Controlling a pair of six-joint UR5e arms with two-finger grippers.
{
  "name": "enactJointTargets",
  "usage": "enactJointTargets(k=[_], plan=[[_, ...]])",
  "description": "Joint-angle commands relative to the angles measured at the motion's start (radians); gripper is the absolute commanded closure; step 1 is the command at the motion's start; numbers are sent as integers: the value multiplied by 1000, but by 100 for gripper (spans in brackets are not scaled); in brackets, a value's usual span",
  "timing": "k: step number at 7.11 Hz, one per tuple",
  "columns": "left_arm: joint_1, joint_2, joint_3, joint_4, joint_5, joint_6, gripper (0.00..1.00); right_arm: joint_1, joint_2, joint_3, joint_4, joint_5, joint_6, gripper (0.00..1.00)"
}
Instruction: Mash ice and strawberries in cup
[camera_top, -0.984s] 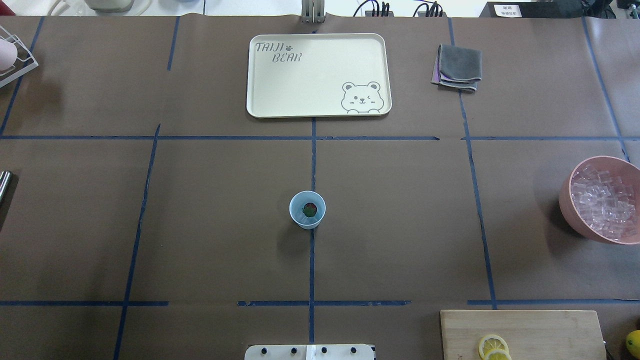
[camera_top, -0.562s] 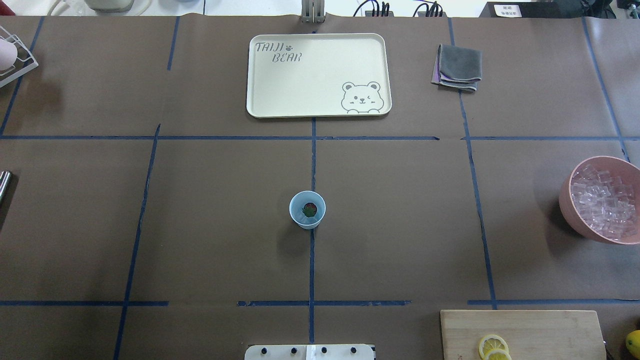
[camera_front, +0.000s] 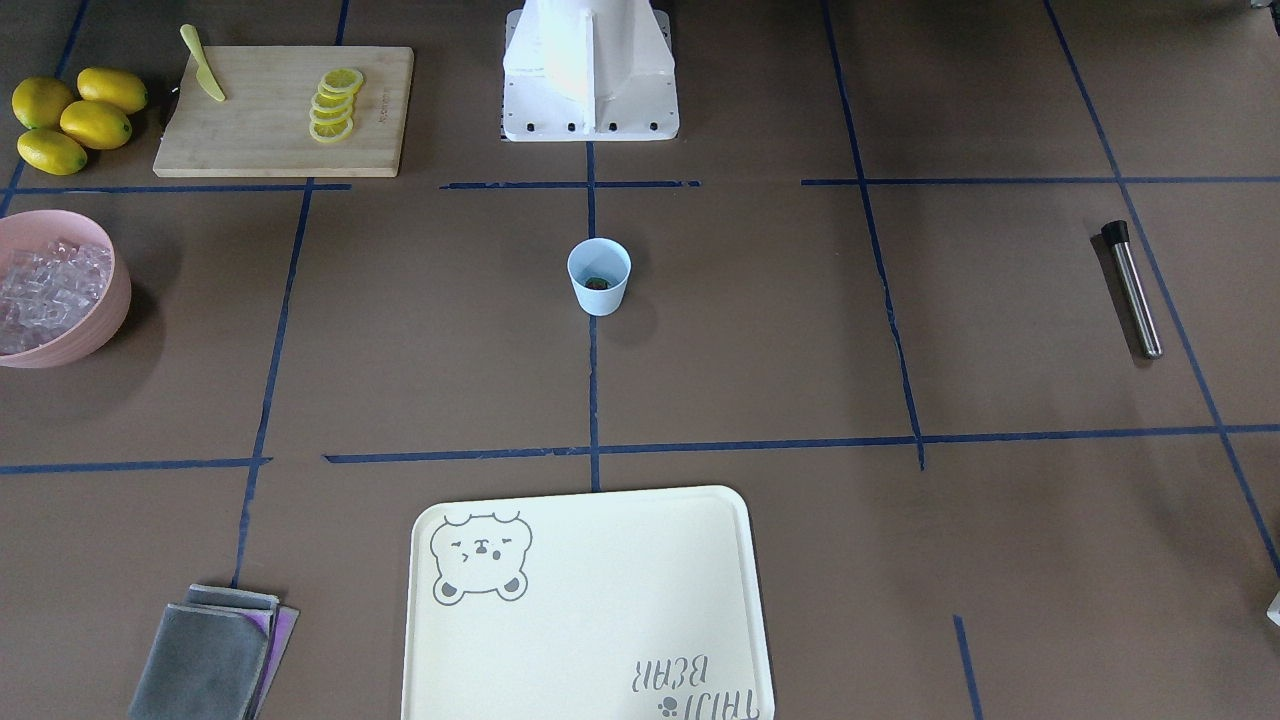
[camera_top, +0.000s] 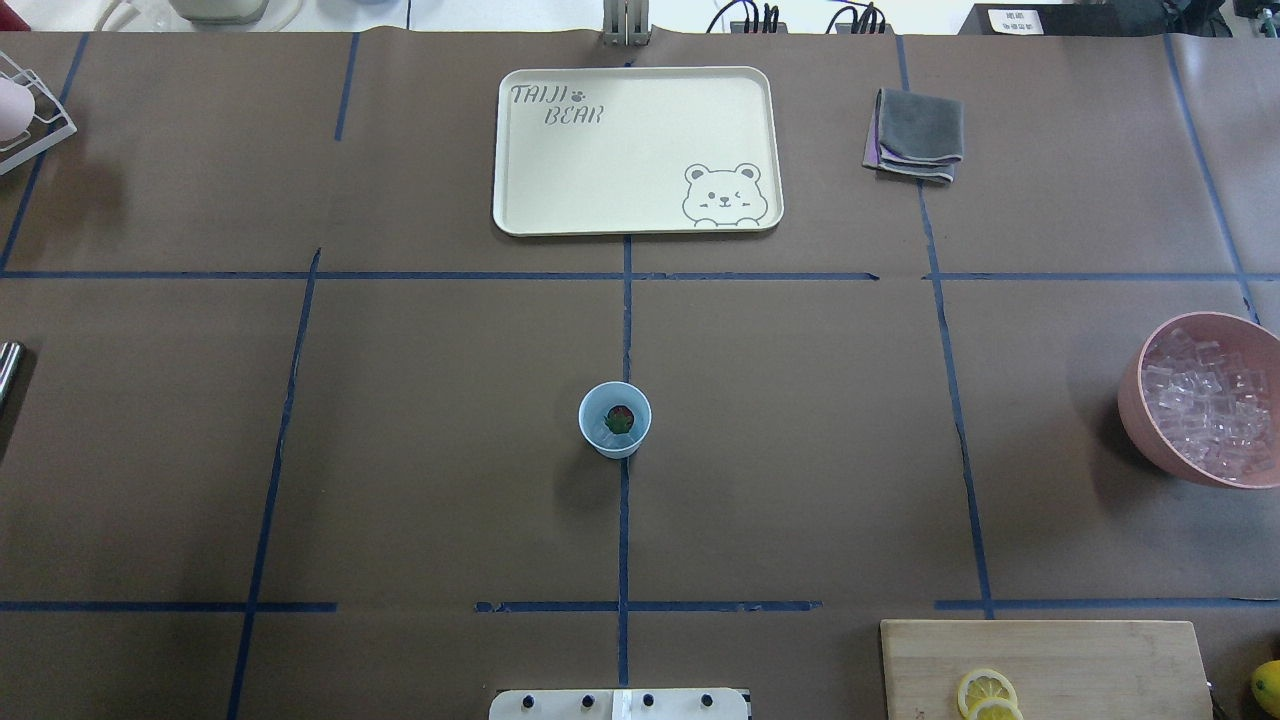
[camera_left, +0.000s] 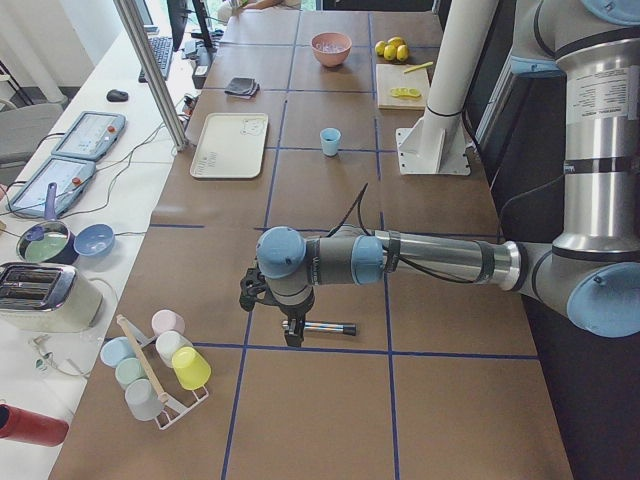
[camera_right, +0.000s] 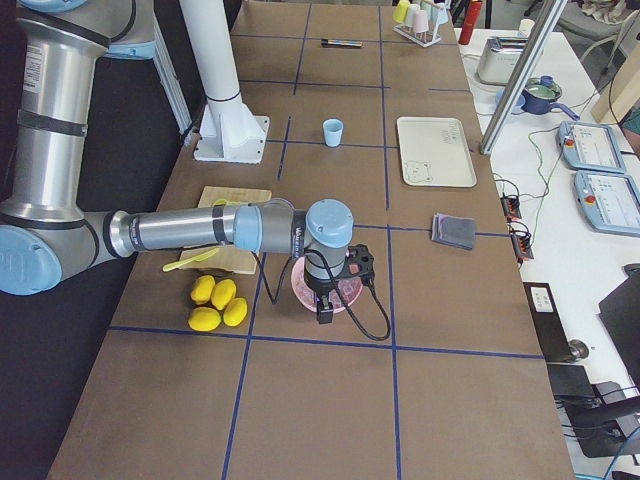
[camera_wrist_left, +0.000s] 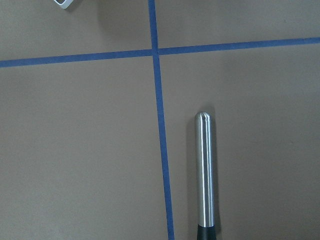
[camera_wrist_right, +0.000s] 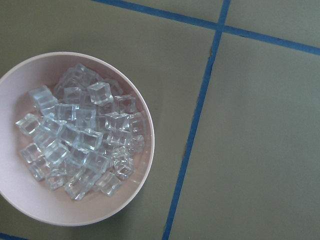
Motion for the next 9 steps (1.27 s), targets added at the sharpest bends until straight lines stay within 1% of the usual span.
enactJointTargets(k=[1,4,5,7,8,9], plan=[[0,1,-19,3,-3,0,0,1,5,-3,-8,-4,3,1],[2,8,-12,9,-1,1,0,1,-9,-2,-8,8,9,1],[3,42,-54,6,5,1,0,1,-16,-2,-7,14,11,1],[5,55,-78,4,6,1,0,22,-7,18,-5,4,17,1],[5,70,-88,3,5,1,0,40,-6,42,-5,14,18,1],[6,72,-90,1,-3,1,0,41,-13,47,-11,22,20,1]])
